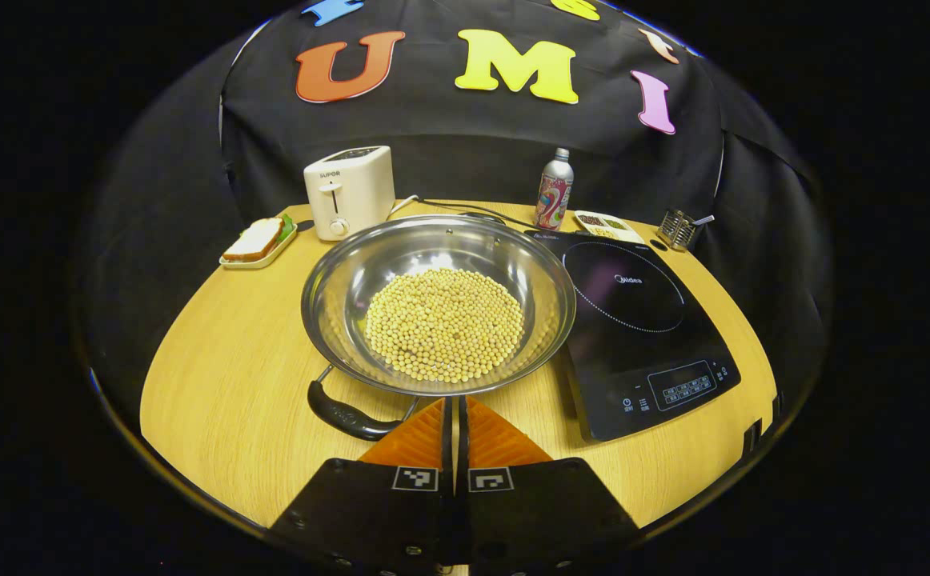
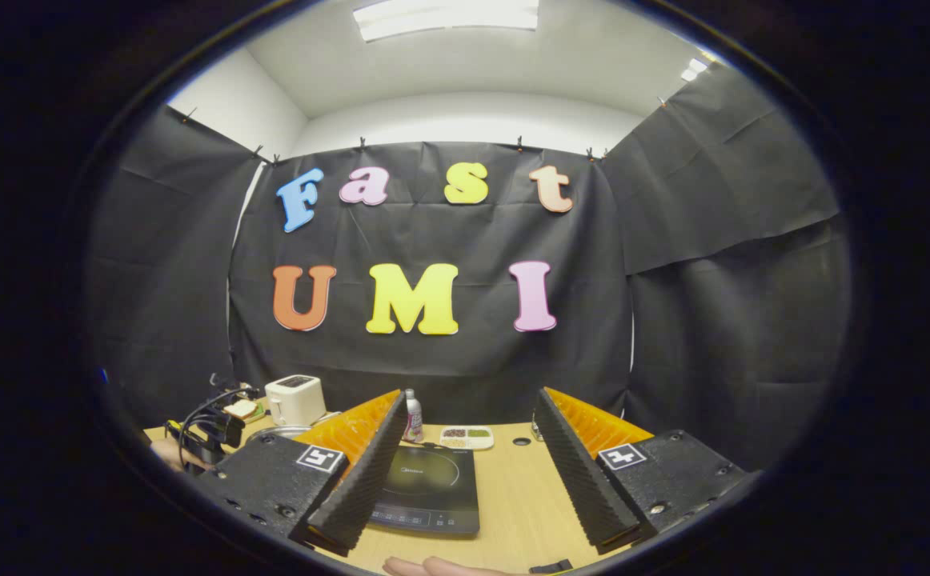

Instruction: First push the handle of the pot to place it horizontally, then grasp the pot with both hands and set it on the induction cooktop.

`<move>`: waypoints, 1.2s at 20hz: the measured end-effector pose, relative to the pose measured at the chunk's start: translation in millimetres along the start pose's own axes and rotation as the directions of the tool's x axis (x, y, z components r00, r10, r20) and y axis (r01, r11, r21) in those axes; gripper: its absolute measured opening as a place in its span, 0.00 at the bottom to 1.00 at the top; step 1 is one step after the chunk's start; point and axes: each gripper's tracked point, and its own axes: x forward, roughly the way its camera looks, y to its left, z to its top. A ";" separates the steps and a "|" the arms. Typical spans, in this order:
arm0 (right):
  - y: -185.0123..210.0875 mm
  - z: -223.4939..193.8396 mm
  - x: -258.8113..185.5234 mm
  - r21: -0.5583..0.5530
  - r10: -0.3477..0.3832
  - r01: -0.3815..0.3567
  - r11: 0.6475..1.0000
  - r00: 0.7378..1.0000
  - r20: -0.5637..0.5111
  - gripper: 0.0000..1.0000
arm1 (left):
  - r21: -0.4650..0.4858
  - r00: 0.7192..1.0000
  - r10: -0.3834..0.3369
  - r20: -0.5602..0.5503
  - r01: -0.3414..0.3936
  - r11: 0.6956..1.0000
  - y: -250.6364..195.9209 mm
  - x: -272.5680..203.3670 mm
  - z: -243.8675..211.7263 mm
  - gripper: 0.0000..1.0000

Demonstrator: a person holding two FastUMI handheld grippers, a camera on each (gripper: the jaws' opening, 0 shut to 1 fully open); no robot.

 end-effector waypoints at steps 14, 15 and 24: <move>-10.3 20.0 -15.2 0.034 -0.010 0.009 0.999 0.999 0.051 0.96 | -0.065 0.999 0.037 -0.038 -0.040 0.997 32.0 5.6 -11.9 0.10; -9.9 18.2 -15.2 0.037 -0.010 0.009 0.999 0.999 0.048 0.96 | -0.069 0.999 0.038 -0.037 -0.040 0.997 36.9 4.5 -11.9 0.10; -10.9 10.0 -5.0 0.068 -0.017 0.015 0.998 0.999 0.030 0.96 | -0.086 0.992 0.094 -0.079 -0.101 0.991 89.3 17.9 -12.3 0.00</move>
